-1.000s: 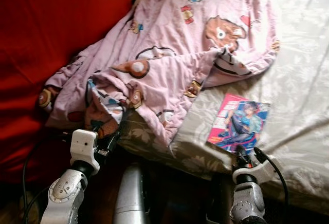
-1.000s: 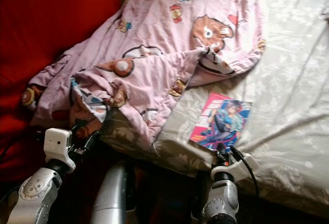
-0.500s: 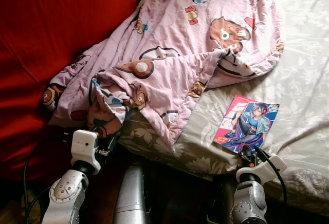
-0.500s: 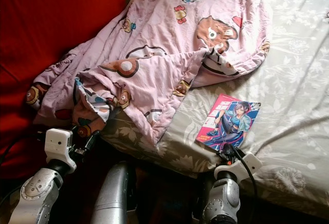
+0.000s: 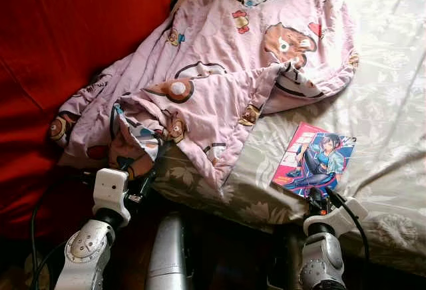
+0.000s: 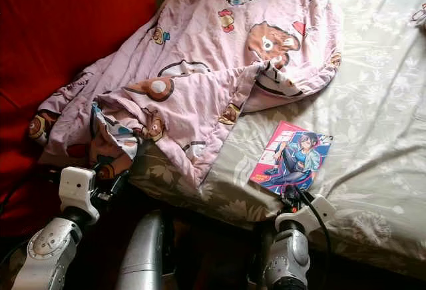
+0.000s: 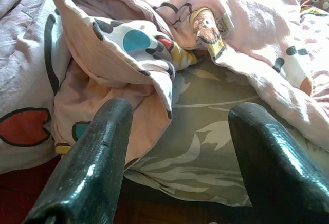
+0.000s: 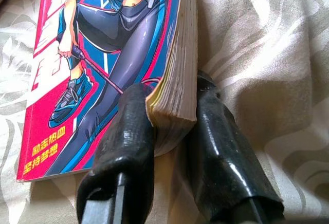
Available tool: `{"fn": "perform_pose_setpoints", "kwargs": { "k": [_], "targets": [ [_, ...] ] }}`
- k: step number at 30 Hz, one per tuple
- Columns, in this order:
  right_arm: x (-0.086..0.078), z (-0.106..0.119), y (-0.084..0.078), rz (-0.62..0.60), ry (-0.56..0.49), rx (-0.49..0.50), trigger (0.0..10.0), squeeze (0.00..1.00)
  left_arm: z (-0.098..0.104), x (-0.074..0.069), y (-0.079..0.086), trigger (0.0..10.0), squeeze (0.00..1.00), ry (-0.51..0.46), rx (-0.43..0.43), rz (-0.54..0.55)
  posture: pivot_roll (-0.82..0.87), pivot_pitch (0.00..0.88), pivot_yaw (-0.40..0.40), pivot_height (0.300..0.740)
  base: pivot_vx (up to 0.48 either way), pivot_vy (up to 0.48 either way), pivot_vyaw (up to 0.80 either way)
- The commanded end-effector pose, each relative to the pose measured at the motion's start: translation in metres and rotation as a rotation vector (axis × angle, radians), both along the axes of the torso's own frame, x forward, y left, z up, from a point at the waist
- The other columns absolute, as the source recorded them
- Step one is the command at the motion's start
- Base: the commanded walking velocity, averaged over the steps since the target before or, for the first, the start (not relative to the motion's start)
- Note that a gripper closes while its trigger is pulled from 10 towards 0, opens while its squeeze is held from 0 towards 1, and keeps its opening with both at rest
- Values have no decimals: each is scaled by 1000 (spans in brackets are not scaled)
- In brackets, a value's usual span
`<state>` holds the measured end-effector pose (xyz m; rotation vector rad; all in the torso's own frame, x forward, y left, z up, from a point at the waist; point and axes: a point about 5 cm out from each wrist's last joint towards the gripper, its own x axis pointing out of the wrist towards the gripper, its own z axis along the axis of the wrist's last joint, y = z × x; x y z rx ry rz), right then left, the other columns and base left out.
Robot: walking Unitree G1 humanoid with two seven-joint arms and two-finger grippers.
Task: Clean up the room
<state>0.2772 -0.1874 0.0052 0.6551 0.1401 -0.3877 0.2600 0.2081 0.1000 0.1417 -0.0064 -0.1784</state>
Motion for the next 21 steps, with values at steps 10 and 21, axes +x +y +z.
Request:
{"fn": "perform_pose_setpoints", "kwargs": {
  "k": [10, 21],
  "targets": [
    [-8, -11, 3, 11, 50, 24, 3569, 0, -9, -4, 1, 10000, 0, 31, 4, 6, 229, 253, 52, 574, 0, 0, 0],
    [-3, -5, 7, 43, 3, 20, 0, 0, -10, -5, 1, 10000, 0, 34, 5, 8, 232, 252, 53, 574, 0, 0, 0]
  ]
}}
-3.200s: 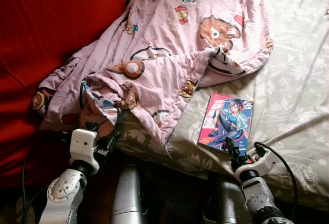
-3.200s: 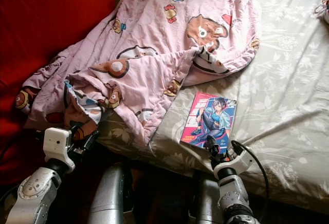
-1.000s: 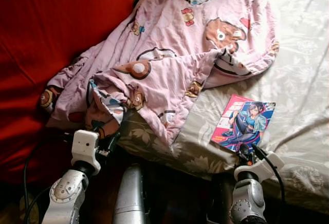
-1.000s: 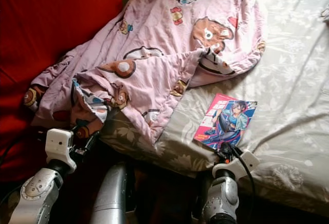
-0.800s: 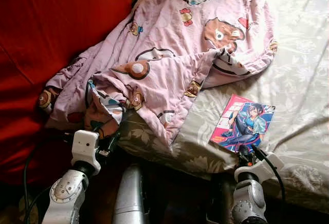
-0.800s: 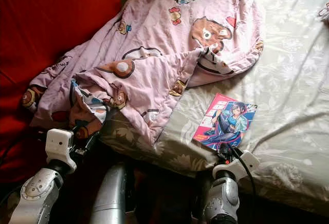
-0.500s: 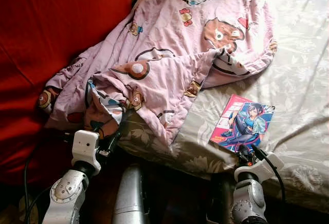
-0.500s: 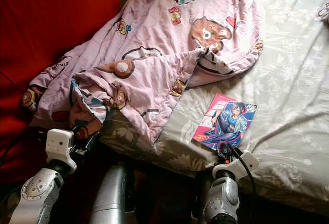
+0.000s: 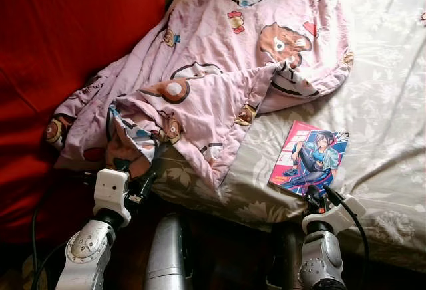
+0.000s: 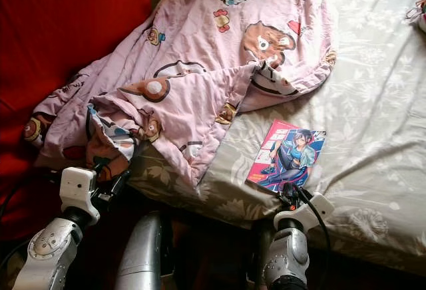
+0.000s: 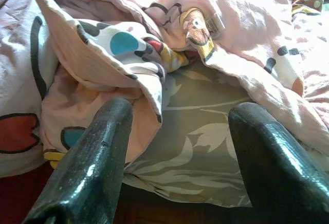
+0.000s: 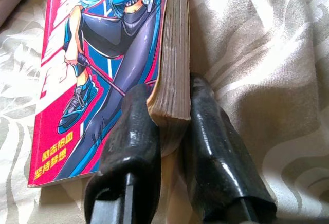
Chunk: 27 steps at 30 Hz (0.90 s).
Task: Clean up the room
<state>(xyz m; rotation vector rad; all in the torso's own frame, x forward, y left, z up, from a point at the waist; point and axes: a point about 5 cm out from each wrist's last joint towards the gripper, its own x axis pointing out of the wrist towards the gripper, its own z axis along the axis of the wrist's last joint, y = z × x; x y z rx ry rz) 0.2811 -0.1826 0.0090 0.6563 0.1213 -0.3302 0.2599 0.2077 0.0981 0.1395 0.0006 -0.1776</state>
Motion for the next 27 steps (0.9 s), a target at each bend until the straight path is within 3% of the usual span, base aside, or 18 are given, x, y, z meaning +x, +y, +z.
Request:
{"fn": "perform_pose_setpoints", "kwargs": {
  "k": [1, 7, 13, 14, 15, 16, 19, 25, 26, 27],
  "targets": [
    [-6, -8, 2, 2, 33, 13, 0, 0, -8, -4, 1, 10000, 0, 26, 6, 6, 232, 252, 53, 574, 0, 0, 0],
    [2, 7, 0, 11, -36, -79, 0, 0, -8, -4, 2, 10000, 0, 25, 8, 8, 231, 251, 54, 574, 0, 0, 0],
    [8, 11, -5, -39, -44, 15, 0, 0, -8, -4, 2, 10000, 0, 25, 8, 6, 229, 249, 52, 574, 0, 0, 0],
    [7, 8, -5, -44, -26, 36, 4118, 0, -8, -4, 2, 10000, 0, 25, 8, 6, 229, 249, 52, 574, 0, 0, 0],
    [5, 2, -5, -45, 2, 67, 9098, 0, -8, -4, 2, 10000, 0, 26, 8, 6, 232, 249, 53, 574, 0, 0, 0],
    [4, 1, -5, -45, 8, 73, 10000, 0, -8, -4, 2, 10000, 0, 26, 8, 6, 232, 249, 53, 574, 0, 0, 0],
    [-4, -10, -3, -60, 65, 114, 10000, 0, -8, -5, 2, 10000, 0, 27, 9, 6, 233, 250, 53, 574, 0, 0, 0],
    [-7, -12, -3, -63, 69, 123, 10000, 0, -8, -5, 2, 10000, 0, 25, 9, 6, 232, 252, 54, 574, 0, 0, 0],
    [-6, -12, -3, -62, 65, 126, 10000, 404, -8, -4, 2, 10000, 0, 25, 9, 5, 230, 252, 55, 574, 0, 0, 0],
    [-6, -11, -3, -60, 63, 125, 10000, 1000, -8, -4, 2, 10000, 0, 25, 9, 5, 230, 252, 55, 574, 0, 0, 0]
  ]
}}
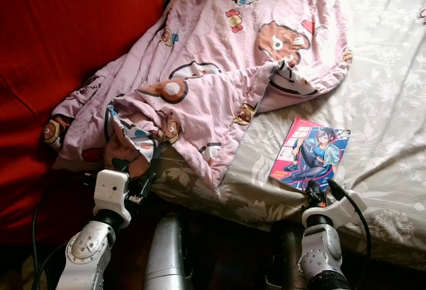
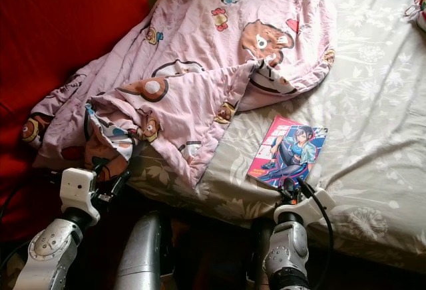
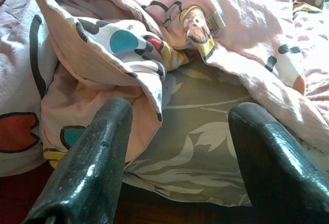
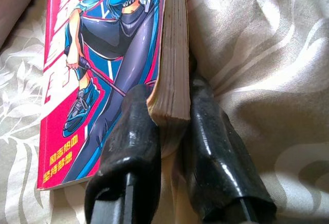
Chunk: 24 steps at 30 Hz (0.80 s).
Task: Clean up the room
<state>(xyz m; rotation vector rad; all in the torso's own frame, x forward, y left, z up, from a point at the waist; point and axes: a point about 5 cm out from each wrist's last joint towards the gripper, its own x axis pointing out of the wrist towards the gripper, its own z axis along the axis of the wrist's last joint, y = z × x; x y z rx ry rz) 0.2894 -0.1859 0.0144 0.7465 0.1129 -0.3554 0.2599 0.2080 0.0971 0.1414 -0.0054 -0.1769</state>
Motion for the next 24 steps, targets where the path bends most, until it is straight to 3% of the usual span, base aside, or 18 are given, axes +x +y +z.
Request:
{"fn": "perform_pose_setpoints", "kwargs": {
  "k": [1, 2, 3, 10, 11, 13, 14, 24],
  "targets": [
    [-14, -17, 0, -20, 74, 38, 10000, 1000, -8, -4, 2, 10000, 0, 32, 8, 4, 230, 251, 54, 574, 0, 0, 0],
    [-14, -16, 0, -18, 73, 36, 10000, 1000, -8, -4, 2, 10000, 0, 32, 8, 4, 230, 251, 54, 574, 0, 0, 0],
    [-13, -15, 1, -4, 70, 24, 10000, 0, -8, -5, 1, 10000, 0, 33, 8, 3, 231, 251, 55, 574, 0, 0, 0],
    [-10, -13, 3, 9, 52, 27, 9686, 0, -8, -5, 2, 10000, 0, 33, 9, 6, 233, 250, 56, 574, 0, 0, 0],
    [-10, -13, 4, 8, 45, 31, 2588, 0, -8, -5, 2, 10000, 0, 33, 10, 5, 233, 250, 56, 574, 0, 0, 0],
    [-10, -12, 4, 7, 41, 34, 2588, 0, -8, -5, 2, 10000, 0, 33, 10, 5, 233, 250, 56, 574, 0, 0, 0],
    [-9, -10, 5, 10, 25, 22, 0, 0, -7, -4, 2, 10000, 0, 33, 10, 5, 232, 250, 56, 574, 0, 0, 0],
    [-5, -4, 2, 23, -9, -7, 0, 0, -8, -4, 1, 10000, 0, 33, 8, 3, 233, 249, 55, 574, 0, 0, 0]
  ]
}}
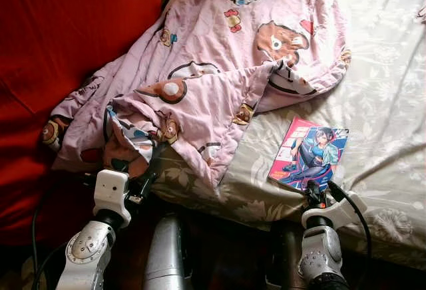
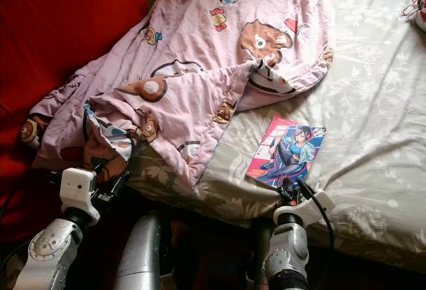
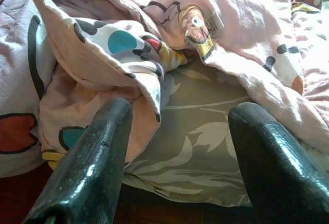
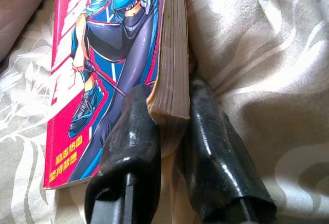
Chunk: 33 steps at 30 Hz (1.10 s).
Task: Clean up the room
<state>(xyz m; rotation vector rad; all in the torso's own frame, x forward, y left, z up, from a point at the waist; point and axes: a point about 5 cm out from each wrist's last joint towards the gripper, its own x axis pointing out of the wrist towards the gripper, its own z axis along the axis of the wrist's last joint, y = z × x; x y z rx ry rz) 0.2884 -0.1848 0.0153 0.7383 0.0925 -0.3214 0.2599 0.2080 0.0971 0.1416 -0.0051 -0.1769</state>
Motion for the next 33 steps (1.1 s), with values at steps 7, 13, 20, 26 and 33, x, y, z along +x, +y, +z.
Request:
{"fn": "perform_pose_setpoints", "kwargs": {
  "k": [7, 13, 20, 26, 33],
  "targets": [
    [-2, -1, 2, 2, -10, 4, 0, 0, -8, -4, 2, 10000, 0, 32, 9, 5, 230, 249, 55, 574, 0, 0, 0],
    [-7, -11, 0, -26, 48, 70, 10000, 0, -8, -4, 1, 10000, 0, 31, 7, 2, 232, 248, 53, 574, 0, 0, 0],
    [-9, -12, 2, -24, 52, 71, 10000, 1000, -8, -4, 2, 10000, 0, 32, 8, 5, 233, 250, 55, 574, 0, 0, 0],
    [-7, -12, 1, -20, 56, 65, 10000, 0, -8, -4, 1, 10000, 0, 32, 8, 3, 231, 250, 55, 574, 0, 0, 0],
    [-6, -8, -1, -23, 28, 44, 10000, 0, -8, -4, 1, 10000, 0, 31, 9, 4, 232, 250, 56, 574, 0, 0, 0]
  ]
}}
